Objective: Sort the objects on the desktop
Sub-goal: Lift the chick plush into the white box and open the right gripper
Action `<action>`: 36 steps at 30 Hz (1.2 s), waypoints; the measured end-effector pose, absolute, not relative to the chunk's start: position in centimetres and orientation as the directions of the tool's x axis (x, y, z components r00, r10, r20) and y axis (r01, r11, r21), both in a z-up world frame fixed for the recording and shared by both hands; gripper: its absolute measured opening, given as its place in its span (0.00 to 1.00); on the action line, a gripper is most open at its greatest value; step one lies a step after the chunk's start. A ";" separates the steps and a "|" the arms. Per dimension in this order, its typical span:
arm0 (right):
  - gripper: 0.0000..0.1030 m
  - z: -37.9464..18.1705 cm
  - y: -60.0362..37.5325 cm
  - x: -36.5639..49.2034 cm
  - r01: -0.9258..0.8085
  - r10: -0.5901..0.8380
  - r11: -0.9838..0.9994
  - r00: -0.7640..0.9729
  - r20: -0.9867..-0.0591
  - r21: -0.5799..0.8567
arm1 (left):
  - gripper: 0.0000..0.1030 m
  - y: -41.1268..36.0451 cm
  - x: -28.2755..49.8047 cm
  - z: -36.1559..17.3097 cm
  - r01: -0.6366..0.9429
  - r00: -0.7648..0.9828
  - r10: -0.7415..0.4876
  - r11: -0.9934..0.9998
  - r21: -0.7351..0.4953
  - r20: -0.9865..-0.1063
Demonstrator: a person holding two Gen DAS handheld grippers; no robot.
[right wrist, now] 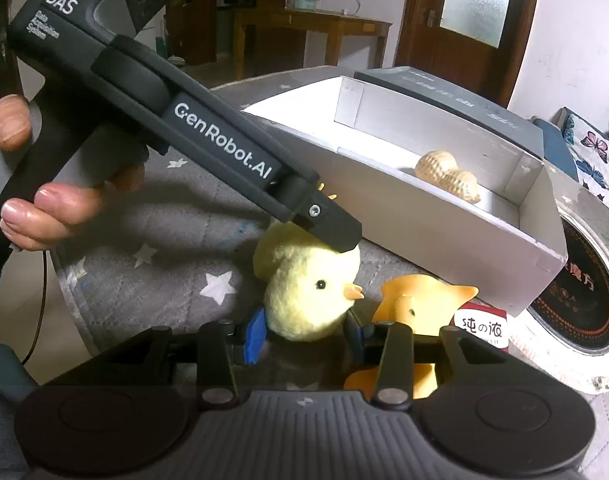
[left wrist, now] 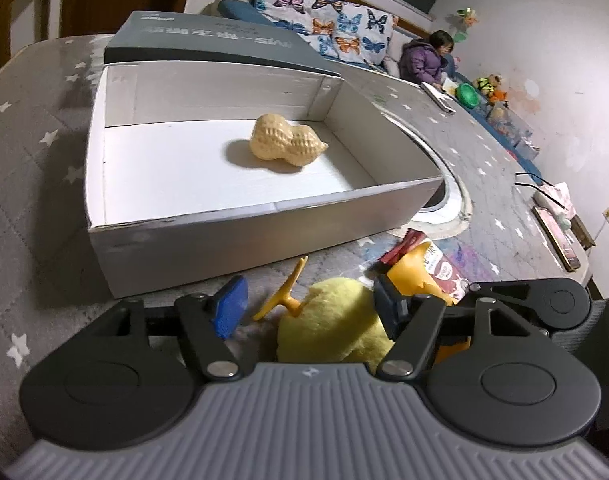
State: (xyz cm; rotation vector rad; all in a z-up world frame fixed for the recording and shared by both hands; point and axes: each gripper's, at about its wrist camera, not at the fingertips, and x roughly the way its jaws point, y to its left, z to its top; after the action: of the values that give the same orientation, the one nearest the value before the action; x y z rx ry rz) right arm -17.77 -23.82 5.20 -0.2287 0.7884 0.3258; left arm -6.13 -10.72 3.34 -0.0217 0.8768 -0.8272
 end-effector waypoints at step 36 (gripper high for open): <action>0.39 10.9 -29.5 -7.1 -0.359 0.296 0.932 0.683 -0.668 0.046 | 0.60 -15.1 4.7 7.9 0.612 0.438 -0.621 0.735 -0.290 -0.650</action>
State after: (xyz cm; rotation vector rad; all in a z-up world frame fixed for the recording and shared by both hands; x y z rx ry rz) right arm -7.14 -29.50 10.93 -0.0914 0.7319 0.3680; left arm 4.74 -15.08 7.88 -0.0121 0.8127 -0.7667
